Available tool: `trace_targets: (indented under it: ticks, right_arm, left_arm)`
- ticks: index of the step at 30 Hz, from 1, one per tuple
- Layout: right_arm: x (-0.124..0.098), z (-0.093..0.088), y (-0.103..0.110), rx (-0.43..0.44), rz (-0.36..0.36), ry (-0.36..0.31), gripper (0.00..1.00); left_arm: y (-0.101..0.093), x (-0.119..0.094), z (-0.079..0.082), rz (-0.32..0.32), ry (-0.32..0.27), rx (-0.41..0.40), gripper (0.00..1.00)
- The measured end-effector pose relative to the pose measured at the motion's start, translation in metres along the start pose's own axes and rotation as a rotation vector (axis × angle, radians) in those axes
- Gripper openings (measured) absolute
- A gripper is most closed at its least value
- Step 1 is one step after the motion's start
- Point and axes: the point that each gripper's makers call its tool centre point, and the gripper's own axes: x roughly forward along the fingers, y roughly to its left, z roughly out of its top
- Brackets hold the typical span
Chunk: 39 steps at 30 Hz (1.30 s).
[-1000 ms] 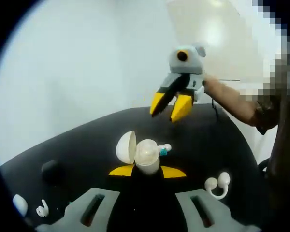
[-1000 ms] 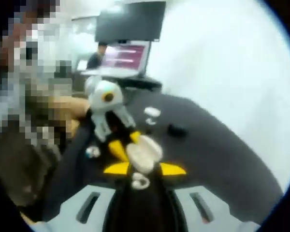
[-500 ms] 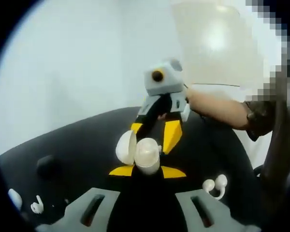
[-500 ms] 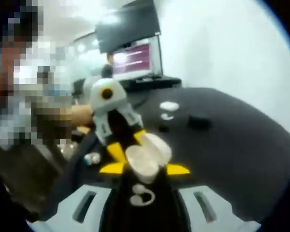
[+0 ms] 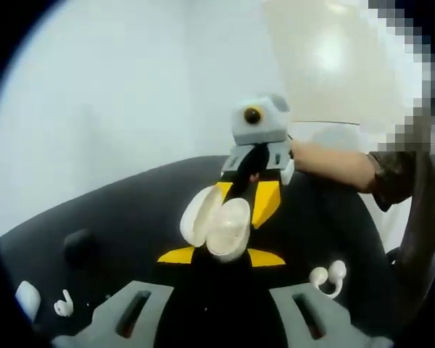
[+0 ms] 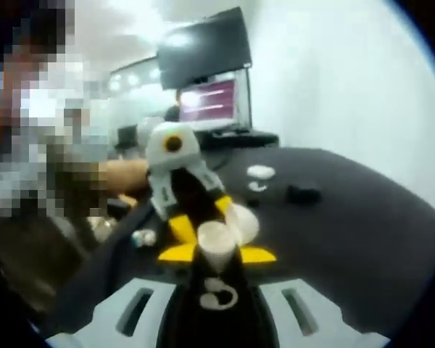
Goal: Pick up three earphones and place each one into its charging case using tactile feedback, ensure that each earphone is properly inserted and securely positioned inside the case.
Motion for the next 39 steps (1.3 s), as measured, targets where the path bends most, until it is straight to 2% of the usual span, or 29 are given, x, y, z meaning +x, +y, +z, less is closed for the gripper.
trace_targets:
  ticks: [2,3,6,8,9,10,11,12,14,16,18,19,21,24,26,29,31,33,36,39]
  right_arm:
    - [0.0,-0.001,-0.002,0.011,0.0,-0.002,0.21]
    - [0.0,0.0,-0.005,0.014,-0.013,-0.009,0.21]
    - [0.001,0.0,-0.007,0.017,-0.023,-0.012,0.21]
    - [0.003,0.0,-0.007,0.006,-0.03,-0.007,0.21]
    - [0.005,0.001,-0.006,-0.008,-0.031,-0.009,0.21]
    - [0.005,0.001,-0.005,-0.013,-0.032,-0.008,0.21]
    - [0.006,0.0,-0.005,-0.016,-0.032,-0.006,0.21]
    - [0.006,0.0,-0.005,-0.022,-0.029,-0.005,0.21]
    - [0.007,0.0,-0.005,-0.023,-0.028,-0.005,0.21]
    - [0.007,0.0,-0.005,-0.028,-0.029,-0.002,0.21]
    - [0.007,-0.001,-0.004,-0.033,-0.031,0.0,0.21]
    - [0.007,-0.001,-0.003,-0.038,-0.033,0.002,0.21]
    - [0.007,-0.002,-0.003,-0.046,-0.038,0.007,0.21]
    - [0.007,-0.003,-0.003,-0.059,-0.039,0.012,0.21]
    - [0.007,-0.003,-0.003,-0.059,-0.04,0.014,0.21]
    - [0.006,-0.003,-0.004,-0.071,-0.04,0.021,0.21]
    - [0.006,-0.003,-0.004,-0.078,-0.042,0.026,0.21]
    - [0.006,-0.003,-0.005,-0.08,-0.044,0.03,0.21]
    - [0.006,-0.004,-0.005,-0.085,-0.046,0.034,0.21]
    - [0.006,-0.004,-0.005,-0.088,-0.047,0.034,0.21]
  left_arm:
    - [0.001,-0.007,0.002,0.015,0.013,-0.005,0.23]
    - [0.004,-0.013,0.001,0.036,0.036,-0.006,0.24]
    - [0.012,-0.035,-0.001,0.078,0.058,-0.028,0.23]
    - [0.007,-0.054,-0.005,0.066,0.078,-0.029,0.23]
    - [0.0,-0.059,-0.005,0.031,0.077,-0.007,0.23]
    - [-0.013,-0.066,-0.002,-0.031,0.064,0.054,0.24]
    - [-0.025,-0.072,0.003,-0.081,0.042,0.15,0.23]
    - [-0.035,-0.079,0.005,-0.106,0.04,0.234,0.22]
    - [-0.048,-0.084,0.01,-0.132,0.043,0.288,0.15]
    - [-0.061,-0.082,0.016,-0.168,0.031,0.338,0.05]
    - [-0.073,-0.078,0.019,-0.221,0.028,0.368,0.03]
    - [-0.077,-0.075,0.013,-0.247,0.068,0.388,0.04]
    - [-0.077,-0.069,-0.001,-0.257,0.143,0.475,0.06]
    - [-0.074,-0.062,-0.019,-0.262,0.234,0.544,0.09]
    - [-0.078,-0.059,-0.014,-0.27,0.2,0.538,0.08]
    - [-0.083,-0.052,-0.01,-0.287,0.187,0.552,0.09]
    - [-0.087,-0.046,-0.011,-0.303,0.198,0.585,0.09]
    - [-0.085,-0.041,-0.012,-0.299,0.224,0.574,0.07]
    - [-0.086,-0.037,-0.011,-0.301,0.227,0.575,0.06]
    - [-0.083,-0.034,-0.011,-0.265,0.252,0.594,0.04]
